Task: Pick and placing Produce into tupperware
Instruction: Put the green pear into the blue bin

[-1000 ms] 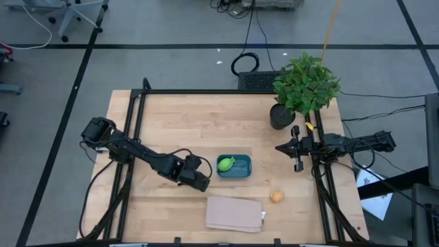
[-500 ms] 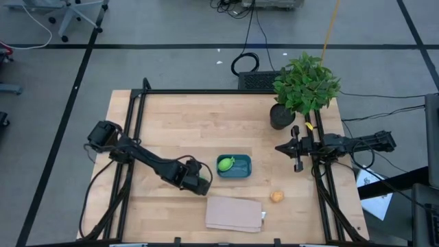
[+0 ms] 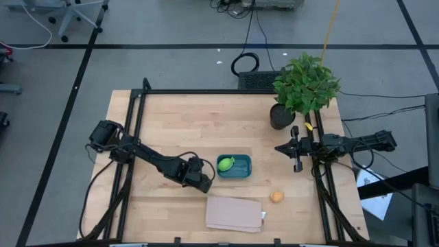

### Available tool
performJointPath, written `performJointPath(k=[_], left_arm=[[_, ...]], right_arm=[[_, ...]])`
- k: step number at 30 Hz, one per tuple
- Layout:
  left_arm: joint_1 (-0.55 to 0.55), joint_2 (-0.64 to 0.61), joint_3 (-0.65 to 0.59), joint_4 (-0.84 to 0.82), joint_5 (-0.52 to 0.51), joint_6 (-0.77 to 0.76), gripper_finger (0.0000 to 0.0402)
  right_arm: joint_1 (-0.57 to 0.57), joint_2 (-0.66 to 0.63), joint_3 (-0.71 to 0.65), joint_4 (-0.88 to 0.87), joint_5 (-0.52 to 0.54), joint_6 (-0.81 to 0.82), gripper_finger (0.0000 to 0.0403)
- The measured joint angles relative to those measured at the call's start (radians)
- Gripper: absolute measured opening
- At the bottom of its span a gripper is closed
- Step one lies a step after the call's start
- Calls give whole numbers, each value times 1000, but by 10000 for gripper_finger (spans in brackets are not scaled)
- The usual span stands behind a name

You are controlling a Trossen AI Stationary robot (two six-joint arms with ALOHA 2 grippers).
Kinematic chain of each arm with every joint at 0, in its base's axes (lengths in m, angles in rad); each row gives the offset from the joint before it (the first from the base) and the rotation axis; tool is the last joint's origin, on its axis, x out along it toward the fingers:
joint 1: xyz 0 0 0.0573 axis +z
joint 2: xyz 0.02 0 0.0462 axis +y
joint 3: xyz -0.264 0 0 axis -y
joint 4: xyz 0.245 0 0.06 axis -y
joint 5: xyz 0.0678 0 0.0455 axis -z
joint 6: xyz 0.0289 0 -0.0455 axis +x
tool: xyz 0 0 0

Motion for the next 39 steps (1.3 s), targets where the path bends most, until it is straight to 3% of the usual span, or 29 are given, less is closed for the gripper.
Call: performJointPath(k=[19, 28, 39], left_arm=[[-1, 0, 0, -3, 18, 28, 389], [4, 0, 0, -2, 19, 37, 303], [5, -1, 0, 0, 65, 58, 241]], right_arm=[[0, 0, 0, 2, 0, -3, 0], [0, 0, 0, 2, 0, -4, 0], [0, 0, 0, 3, 0, -4, 0]])
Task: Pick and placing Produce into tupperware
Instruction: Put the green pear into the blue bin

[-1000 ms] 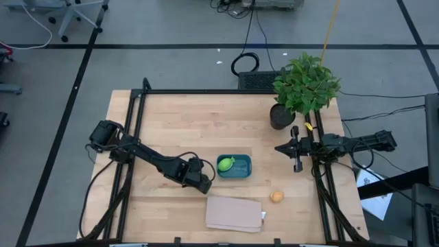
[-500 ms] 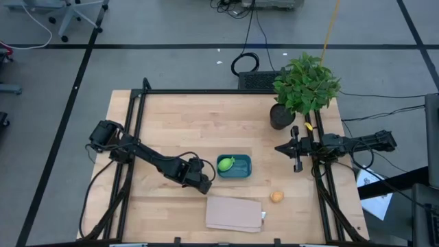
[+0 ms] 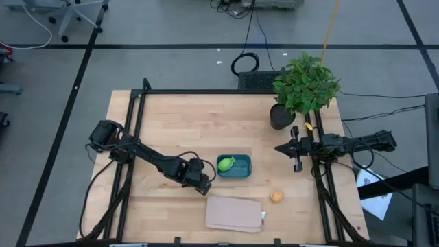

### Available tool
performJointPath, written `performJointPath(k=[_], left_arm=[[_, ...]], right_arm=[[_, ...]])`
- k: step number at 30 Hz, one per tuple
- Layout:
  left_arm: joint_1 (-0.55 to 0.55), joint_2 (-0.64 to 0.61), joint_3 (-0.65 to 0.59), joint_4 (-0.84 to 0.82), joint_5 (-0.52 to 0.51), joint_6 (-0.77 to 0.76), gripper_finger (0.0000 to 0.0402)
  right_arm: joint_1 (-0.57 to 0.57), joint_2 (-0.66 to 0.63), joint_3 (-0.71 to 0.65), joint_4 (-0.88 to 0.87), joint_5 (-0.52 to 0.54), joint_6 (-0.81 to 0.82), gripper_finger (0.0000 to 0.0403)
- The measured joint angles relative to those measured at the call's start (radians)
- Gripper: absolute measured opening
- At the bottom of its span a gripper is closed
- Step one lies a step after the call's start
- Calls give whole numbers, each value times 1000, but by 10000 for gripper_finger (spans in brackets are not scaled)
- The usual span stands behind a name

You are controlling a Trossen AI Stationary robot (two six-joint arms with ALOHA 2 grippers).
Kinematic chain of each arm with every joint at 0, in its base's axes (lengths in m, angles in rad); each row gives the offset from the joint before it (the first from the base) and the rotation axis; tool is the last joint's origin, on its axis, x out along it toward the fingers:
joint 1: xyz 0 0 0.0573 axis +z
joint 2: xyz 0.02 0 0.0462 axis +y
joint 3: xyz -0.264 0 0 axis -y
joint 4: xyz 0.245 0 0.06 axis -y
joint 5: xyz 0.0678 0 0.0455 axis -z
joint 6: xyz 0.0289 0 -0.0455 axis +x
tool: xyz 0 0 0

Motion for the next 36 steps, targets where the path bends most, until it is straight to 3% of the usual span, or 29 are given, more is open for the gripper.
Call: performJointPath(k=[8, 18, 36], left_arm=[[0, -1, 0, 2, 11, 38, 211], [25, -20, 0, -4, 15, 113, 227], [85, -297, 1, -55, -83, 422, 224]], right_arm=[[0, 0, 0, 3, 0, 0, 0], [0, 0, 0, 3, 0, 0, 0], [0, 0, 0, 4, 0, 0, 0]])
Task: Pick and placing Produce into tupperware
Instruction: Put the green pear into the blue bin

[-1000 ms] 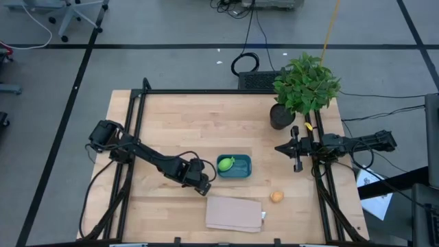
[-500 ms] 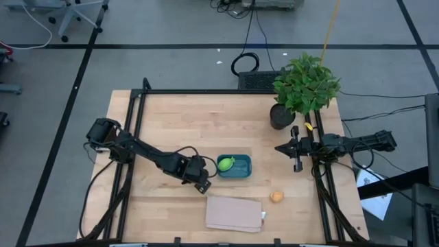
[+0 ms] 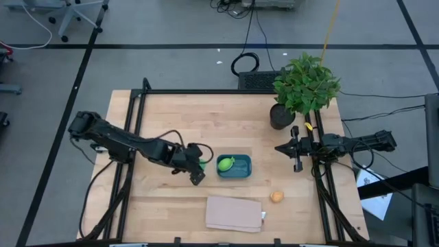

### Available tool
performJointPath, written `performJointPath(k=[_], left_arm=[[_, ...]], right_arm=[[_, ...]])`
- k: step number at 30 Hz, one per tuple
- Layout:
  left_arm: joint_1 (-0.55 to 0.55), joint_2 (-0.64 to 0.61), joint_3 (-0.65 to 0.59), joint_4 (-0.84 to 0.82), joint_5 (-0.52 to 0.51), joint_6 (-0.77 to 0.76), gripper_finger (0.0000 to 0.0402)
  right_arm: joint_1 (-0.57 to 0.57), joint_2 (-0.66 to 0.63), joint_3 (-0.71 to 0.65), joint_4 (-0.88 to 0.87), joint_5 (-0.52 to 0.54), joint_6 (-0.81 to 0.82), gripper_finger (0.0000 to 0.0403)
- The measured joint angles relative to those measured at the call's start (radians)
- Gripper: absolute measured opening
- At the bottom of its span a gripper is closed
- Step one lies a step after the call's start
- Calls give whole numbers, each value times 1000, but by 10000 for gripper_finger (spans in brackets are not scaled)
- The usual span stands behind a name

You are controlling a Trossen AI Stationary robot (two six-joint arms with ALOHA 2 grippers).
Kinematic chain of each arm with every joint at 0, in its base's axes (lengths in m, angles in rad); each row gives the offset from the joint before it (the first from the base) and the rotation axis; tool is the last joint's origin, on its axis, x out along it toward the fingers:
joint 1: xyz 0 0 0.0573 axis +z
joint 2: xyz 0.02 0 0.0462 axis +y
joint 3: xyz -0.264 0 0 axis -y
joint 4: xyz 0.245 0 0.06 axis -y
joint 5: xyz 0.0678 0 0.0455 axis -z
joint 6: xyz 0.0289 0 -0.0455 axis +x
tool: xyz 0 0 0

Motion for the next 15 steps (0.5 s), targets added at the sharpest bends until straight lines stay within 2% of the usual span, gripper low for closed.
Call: performJointPath(k=[8, 15], left_arm=[[21, -131, 0, 8, -42, 182, 225], [20, -223, 0, 97, -85, 381, 225]], right_arm=[[0, 0, 0, 4, 1, 2, 0], [0, 0, 0, 8, 1, 3, 0]])
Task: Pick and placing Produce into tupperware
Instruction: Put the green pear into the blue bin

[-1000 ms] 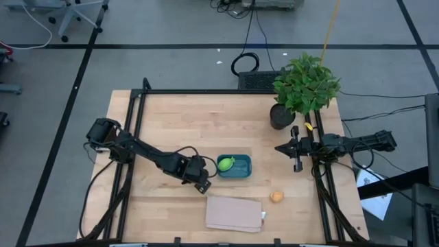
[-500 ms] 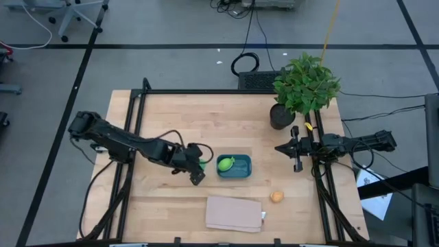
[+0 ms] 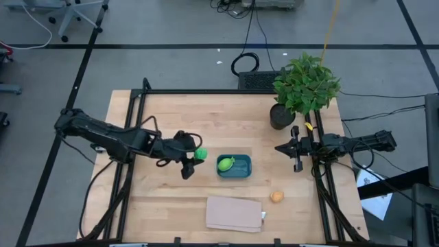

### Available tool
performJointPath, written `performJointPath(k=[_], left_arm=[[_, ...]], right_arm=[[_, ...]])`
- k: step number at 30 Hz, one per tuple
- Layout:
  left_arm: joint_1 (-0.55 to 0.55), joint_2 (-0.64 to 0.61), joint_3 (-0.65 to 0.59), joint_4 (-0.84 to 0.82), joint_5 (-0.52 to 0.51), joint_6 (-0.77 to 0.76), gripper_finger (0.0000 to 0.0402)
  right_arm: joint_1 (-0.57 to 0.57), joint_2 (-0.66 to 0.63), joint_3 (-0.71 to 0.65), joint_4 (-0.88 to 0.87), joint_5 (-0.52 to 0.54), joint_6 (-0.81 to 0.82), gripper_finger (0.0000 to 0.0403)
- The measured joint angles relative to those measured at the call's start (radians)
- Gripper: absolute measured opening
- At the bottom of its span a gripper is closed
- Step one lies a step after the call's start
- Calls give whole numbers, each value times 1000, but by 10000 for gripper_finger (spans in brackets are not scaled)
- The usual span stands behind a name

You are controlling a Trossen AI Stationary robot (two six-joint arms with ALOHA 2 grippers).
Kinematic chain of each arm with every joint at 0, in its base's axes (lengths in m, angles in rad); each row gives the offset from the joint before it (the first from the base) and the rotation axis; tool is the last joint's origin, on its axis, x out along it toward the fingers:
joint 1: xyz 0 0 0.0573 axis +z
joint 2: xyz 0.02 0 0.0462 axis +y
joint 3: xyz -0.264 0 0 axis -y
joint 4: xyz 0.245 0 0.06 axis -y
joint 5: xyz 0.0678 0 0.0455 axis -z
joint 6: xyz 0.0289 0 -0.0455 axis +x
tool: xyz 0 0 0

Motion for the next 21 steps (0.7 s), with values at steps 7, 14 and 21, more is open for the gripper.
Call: performJointPath(k=[7, 14, 21], left_arm=[[0, -70, 0, 74, -30, 149, 225], [0, -109, 0, 102, -30, 242, 225], [24, -121, 0, 151, 7, 285, 225]], right_arm=[[0, 0, 0, 6, 0, 4, 0], [0, 0, 0, 16, 0, 4, 0], [0, 0, 0, 55, 0, 3, 0]])
